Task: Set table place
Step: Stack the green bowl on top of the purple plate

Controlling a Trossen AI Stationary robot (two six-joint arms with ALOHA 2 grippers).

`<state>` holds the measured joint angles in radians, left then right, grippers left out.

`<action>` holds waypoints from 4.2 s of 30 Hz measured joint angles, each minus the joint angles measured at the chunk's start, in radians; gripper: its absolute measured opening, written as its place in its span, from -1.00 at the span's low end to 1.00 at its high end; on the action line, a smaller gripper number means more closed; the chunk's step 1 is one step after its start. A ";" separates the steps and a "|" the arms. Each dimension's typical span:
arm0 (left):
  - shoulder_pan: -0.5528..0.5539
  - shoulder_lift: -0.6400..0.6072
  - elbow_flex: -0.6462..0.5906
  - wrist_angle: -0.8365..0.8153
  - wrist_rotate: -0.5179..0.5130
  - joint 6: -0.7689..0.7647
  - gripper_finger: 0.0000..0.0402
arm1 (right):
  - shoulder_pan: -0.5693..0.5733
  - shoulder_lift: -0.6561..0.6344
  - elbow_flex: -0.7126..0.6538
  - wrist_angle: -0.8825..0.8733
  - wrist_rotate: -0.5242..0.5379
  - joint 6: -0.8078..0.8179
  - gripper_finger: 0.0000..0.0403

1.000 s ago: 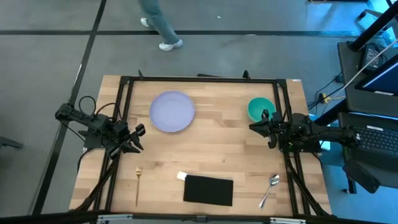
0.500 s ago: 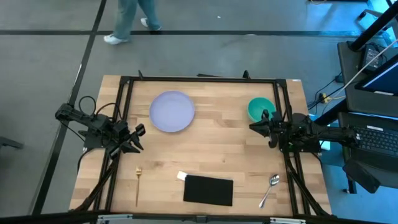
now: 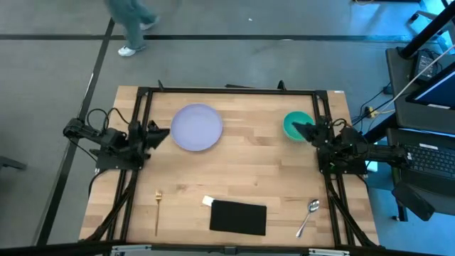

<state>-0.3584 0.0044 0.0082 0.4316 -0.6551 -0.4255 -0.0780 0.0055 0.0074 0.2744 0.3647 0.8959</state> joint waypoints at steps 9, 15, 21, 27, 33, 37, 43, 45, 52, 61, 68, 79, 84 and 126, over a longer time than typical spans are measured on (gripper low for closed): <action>0.000 0.003 0.043 -0.012 -0.007 -0.224 -0.66 | 0.000 0.002 0.000 0.132 0.150 0.065 -0.74; 0.000 0.085 0.218 -0.079 0.057 -0.182 -0.66 | 0.000 0.043 0.009 0.459 0.095 -0.074 -0.74; 0.000 0.342 0.453 -0.277 0.125 -0.193 -0.66 | 0.000 0.191 0.154 0.390 0.025 -0.171 -0.74; 0.019 0.614 0.630 -0.423 0.214 -0.197 -0.65 | 0.000 0.421 0.313 0.319 -0.052 -0.199 -0.74; 0.057 0.835 0.694 -0.448 0.318 -0.282 -0.44 | -0.005 0.597 0.426 0.315 -0.041 -0.283 -0.74; 0.073 0.955 0.696 -0.449 0.351 -0.307 -0.24 | -0.012 0.643 0.476 0.325 0.001 -0.316 -0.74; 0.144 1.114 0.696 -0.452 0.277 -0.415 -0.13 | -0.013 0.689 0.499 0.321 -0.163 -0.206 -0.74; 0.184 1.167 0.696 -0.449 0.286 -0.436 -0.14 | -0.011 0.719 0.507 0.317 -0.240 -0.177 -0.74; 0.360 1.350 0.799 -0.546 0.538 -0.351 -0.22 | -0.013 0.884 0.645 0.232 -0.401 -0.200 -0.74; 0.471 1.539 0.997 -0.816 0.592 -0.170 -0.24 | -0.013 1.053 0.913 -0.211 -0.492 -0.347 -0.74; 0.503 1.633 1.018 -0.863 0.596 -0.167 -0.24 | -0.013 1.116 0.979 -0.287 -0.498 -0.382 -0.74; 0.537 1.660 1.019 -0.896 0.505 -0.148 -0.24 | -0.031 1.133 0.980 -0.288 -0.496 -0.378 -0.74; 0.528 1.663 1.019 -0.891 0.508 -0.148 -0.24 | -0.031 1.133 0.980 -0.288 -0.496 -0.377 -0.74; 0.218 1.780 1.514 -1.217 0.448 -0.038 -0.99 | -0.031 1.133 0.980 -0.292 -0.358 -0.382 -0.74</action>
<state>-0.1406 1.7840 1.5227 -0.7853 -0.2070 -0.4633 -0.1085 1.1381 0.9874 -0.0177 0.0064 0.5143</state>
